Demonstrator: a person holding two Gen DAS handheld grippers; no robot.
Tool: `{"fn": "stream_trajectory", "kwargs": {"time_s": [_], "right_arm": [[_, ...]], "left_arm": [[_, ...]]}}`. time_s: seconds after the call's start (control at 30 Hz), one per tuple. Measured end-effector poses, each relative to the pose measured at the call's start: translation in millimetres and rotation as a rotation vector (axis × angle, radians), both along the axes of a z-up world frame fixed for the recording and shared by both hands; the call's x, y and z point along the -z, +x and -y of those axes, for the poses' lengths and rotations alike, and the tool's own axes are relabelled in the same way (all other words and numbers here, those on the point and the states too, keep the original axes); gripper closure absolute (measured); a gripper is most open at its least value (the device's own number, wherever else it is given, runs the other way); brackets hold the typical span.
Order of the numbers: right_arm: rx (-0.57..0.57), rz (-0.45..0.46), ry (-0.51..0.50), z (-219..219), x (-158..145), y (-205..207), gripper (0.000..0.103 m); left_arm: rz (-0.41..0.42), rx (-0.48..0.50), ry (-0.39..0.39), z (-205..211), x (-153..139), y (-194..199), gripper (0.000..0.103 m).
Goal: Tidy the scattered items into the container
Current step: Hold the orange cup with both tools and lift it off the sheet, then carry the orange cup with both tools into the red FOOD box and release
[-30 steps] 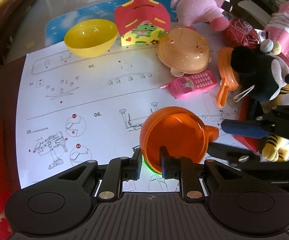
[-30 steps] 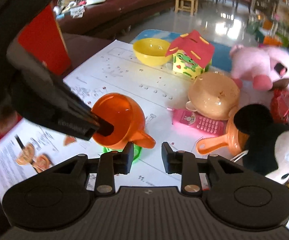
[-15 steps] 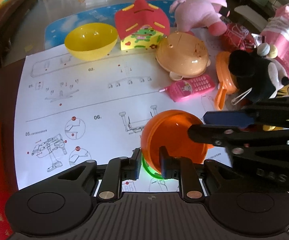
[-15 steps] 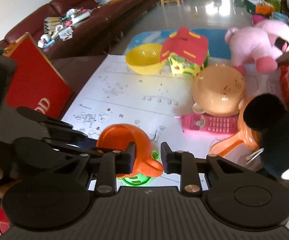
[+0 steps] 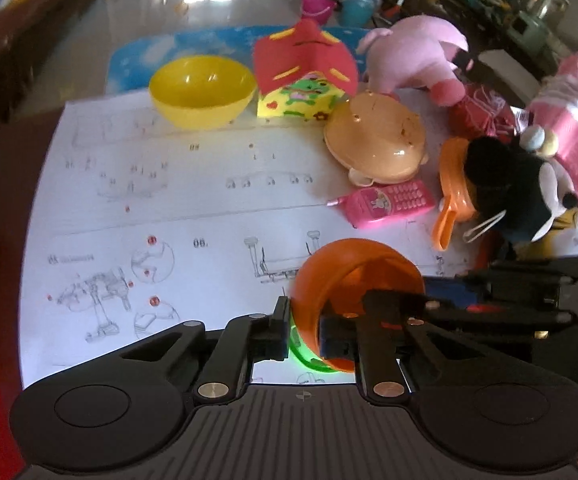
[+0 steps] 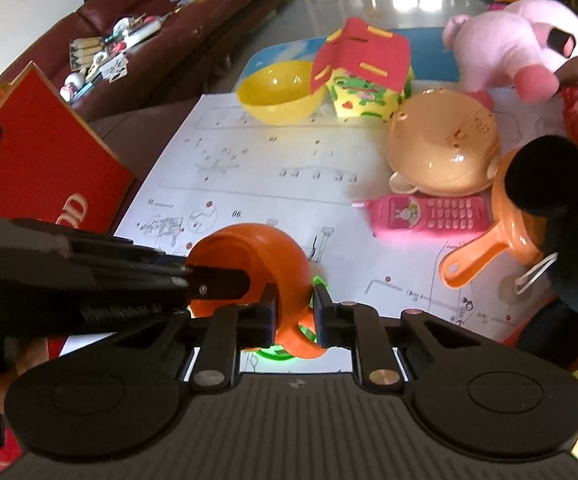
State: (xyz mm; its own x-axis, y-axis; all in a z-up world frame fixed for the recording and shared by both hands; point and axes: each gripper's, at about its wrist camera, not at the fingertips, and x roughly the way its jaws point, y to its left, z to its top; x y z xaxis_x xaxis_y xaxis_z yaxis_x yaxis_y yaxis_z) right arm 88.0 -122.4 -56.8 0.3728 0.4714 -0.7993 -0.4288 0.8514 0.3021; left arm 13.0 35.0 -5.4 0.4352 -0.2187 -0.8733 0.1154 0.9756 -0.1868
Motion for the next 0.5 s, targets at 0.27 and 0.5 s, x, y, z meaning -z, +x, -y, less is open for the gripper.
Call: {"fn": "stream_trajectory", "kwargs": {"time_s": [0.27,0.5], "right_arm": [[0.039,-0.030,0.018,6.0,0.7,1.9,0.084],[0.046,-0.051,0.018,6.3,0.7,-1.8,0.084]], "left_arm": [[-0.025,0.007,-0.012,-1.2,0.8,1.5,0.094],[-0.030,0.014,0.001,1.1,-0.9,-2.1,0.094]]}}
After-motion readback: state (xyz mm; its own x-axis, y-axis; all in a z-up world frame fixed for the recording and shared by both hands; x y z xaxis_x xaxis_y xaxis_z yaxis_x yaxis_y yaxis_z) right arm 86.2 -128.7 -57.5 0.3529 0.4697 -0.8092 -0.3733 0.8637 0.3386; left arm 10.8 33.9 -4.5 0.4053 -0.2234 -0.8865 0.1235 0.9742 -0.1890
